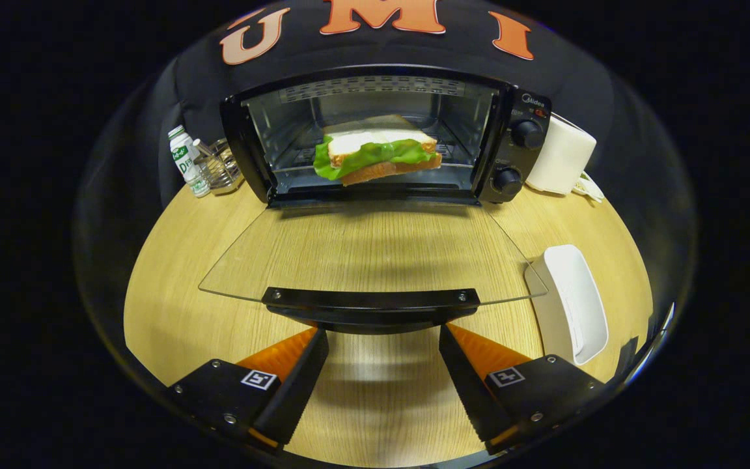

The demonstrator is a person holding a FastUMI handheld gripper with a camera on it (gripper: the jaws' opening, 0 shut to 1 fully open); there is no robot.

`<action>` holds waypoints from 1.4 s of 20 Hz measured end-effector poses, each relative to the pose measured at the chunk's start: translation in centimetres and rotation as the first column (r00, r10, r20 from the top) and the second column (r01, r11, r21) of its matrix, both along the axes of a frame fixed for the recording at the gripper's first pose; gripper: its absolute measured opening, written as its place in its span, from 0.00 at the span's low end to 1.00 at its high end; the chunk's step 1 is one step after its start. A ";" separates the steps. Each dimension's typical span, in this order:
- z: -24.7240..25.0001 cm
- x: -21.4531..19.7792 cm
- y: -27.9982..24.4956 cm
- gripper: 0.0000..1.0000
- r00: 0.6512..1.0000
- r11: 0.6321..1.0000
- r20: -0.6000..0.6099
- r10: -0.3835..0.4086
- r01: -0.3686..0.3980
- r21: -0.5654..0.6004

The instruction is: Open the toaster oven, put the food inside, and close the toaster oven door.

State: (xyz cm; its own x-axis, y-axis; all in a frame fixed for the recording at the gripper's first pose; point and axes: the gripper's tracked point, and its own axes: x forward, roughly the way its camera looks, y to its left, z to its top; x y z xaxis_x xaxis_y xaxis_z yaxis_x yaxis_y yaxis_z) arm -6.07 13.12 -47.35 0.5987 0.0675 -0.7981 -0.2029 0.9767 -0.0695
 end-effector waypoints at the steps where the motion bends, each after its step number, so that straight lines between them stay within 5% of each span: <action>1: 0.7 0.1 0.1 1.00 1.000 1.000 0.005 -0.001 0.001 0.006; 10: 6.9 4.4 1.8 1.00 0.992 0.999 0.126 0.005 -0.011 0.045; 28: 11.7 13.1 4.0 1.00 0.958 0.998 0.284 -0.030 0.011 0.068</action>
State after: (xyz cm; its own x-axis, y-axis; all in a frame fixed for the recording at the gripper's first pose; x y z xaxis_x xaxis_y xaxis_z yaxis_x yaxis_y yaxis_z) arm 7.04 17.11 -35.67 0.8024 0.0990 -0.5885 -0.1637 0.9848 -0.0574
